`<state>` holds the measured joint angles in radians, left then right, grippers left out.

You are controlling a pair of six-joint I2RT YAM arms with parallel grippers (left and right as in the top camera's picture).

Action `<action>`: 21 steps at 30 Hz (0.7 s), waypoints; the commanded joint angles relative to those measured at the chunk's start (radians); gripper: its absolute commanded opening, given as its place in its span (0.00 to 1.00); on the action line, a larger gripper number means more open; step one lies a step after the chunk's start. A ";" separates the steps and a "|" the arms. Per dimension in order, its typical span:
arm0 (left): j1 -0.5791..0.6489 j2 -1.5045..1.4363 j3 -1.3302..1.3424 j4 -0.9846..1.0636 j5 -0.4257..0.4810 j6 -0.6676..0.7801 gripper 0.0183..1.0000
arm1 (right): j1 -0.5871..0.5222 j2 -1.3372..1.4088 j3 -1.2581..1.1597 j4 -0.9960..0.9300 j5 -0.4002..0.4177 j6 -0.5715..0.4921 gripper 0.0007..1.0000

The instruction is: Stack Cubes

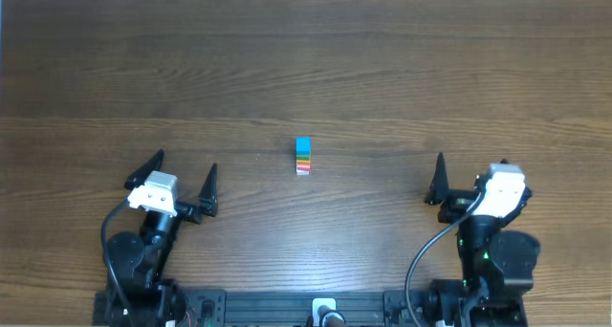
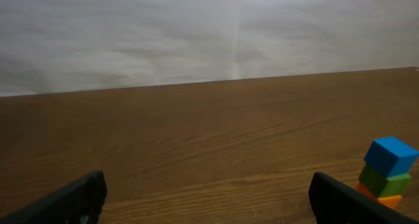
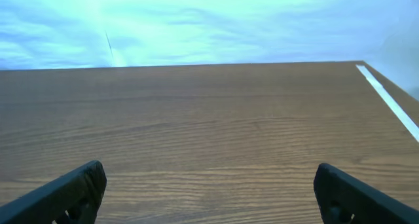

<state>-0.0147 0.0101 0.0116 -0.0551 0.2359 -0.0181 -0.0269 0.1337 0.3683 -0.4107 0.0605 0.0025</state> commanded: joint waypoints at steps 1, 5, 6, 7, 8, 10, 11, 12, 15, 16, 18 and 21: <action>0.002 -0.007 -0.006 0.002 0.007 0.018 1.00 | -0.013 -0.084 -0.076 0.007 -0.046 -0.027 0.99; 0.002 -0.007 -0.006 0.002 0.007 0.018 1.00 | -0.013 -0.114 -0.121 0.027 -0.104 -0.052 0.99; 0.002 -0.007 -0.006 0.002 0.007 0.018 1.00 | -0.013 -0.119 -0.130 0.033 -0.132 -0.065 0.99; 0.002 -0.007 -0.006 0.002 0.007 0.018 1.00 | -0.013 -0.126 -0.142 0.040 -0.154 -0.074 0.99; 0.002 -0.007 -0.006 0.002 0.007 0.018 1.00 | -0.013 -0.129 -0.152 0.048 -0.164 -0.079 0.99; 0.002 -0.007 -0.006 0.002 0.007 0.018 1.00 | -0.011 -0.129 -0.172 0.061 -0.168 -0.080 0.99; 0.002 -0.007 -0.006 0.002 0.007 0.018 1.00 | -0.011 -0.129 -0.179 0.064 -0.168 -0.080 0.99; 0.002 -0.007 -0.006 0.002 0.007 0.018 1.00 | -0.011 -0.129 -0.187 0.071 -0.168 -0.080 0.99; 0.002 -0.007 -0.006 0.002 0.007 0.018 1.00 | -0.011 -0.129 -0.225 0.106 -0.169 -0.090 0.99; 0.002 -0.007 -0.006 0.002 0.007 0.018 1.00 | -0.011 -0.129 -0.240 0.125 -0.169 -0.090 0.99; 0.002 -0.007 -0.006 0.002 0.007 0.018 1.00 | -0.011 -0.129 -0.274 0.165 -0.169 -0.090 0.99; 0.002 -0.007 -0.006 0.002 0.007 0.018 1.00 | -0.011 -0.128 -0.307 0.210 -0.177 -0.089 0.99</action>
<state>-0.0147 0.0101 0.0116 -0.0551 0.2359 -0.0181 -0.0322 0.0158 0.0948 -0.2253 -0.0898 -0.0803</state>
